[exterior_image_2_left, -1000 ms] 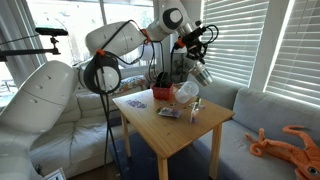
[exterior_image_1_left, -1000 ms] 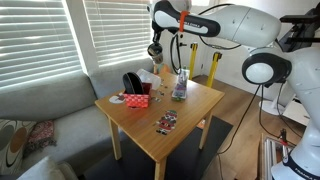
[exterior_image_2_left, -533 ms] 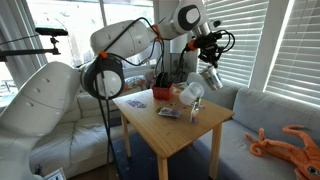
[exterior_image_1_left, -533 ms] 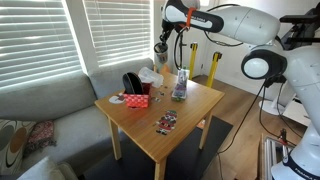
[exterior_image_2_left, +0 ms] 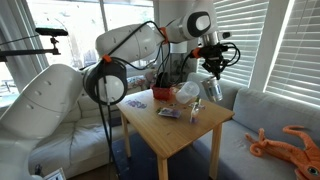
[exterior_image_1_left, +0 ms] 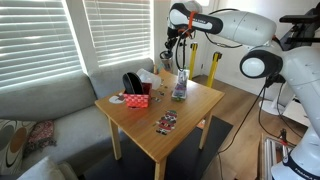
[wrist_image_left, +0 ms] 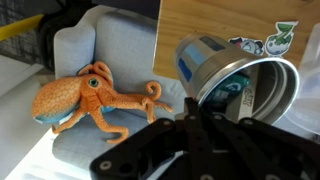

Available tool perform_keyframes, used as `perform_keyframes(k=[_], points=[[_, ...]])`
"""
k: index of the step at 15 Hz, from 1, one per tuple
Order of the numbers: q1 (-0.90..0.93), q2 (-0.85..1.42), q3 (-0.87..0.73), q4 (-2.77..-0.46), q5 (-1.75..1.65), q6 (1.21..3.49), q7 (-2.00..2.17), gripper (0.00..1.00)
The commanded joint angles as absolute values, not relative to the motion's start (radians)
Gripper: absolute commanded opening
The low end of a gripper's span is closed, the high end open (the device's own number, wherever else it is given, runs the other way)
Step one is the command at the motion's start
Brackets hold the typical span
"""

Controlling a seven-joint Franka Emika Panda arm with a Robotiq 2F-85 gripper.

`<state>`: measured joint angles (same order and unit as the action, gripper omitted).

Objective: Pick up the silver cup and then place it on the table

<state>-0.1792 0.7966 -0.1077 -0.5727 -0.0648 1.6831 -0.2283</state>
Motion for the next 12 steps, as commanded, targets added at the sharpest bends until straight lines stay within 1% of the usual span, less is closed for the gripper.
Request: perform_keyframes(k=[1,5,10,11,12], points=[[-0.263,0.812,-0.051,-0.589,0.056,1.683,-0.208,0.01],[-0.327,0.843,-0.009,-0.589,0.157,1.684,-0.209,0.01],[-0.358,0.872,0.018,-0.587,0.213,1.69,-0.208,0.01],[-0.359,0.873,0.019,-0.587,0.214,1.689,-0.212,0.3],[-0.358,0.874,0.018,-0.587,0.211,1.691,-0.212,0.31]])
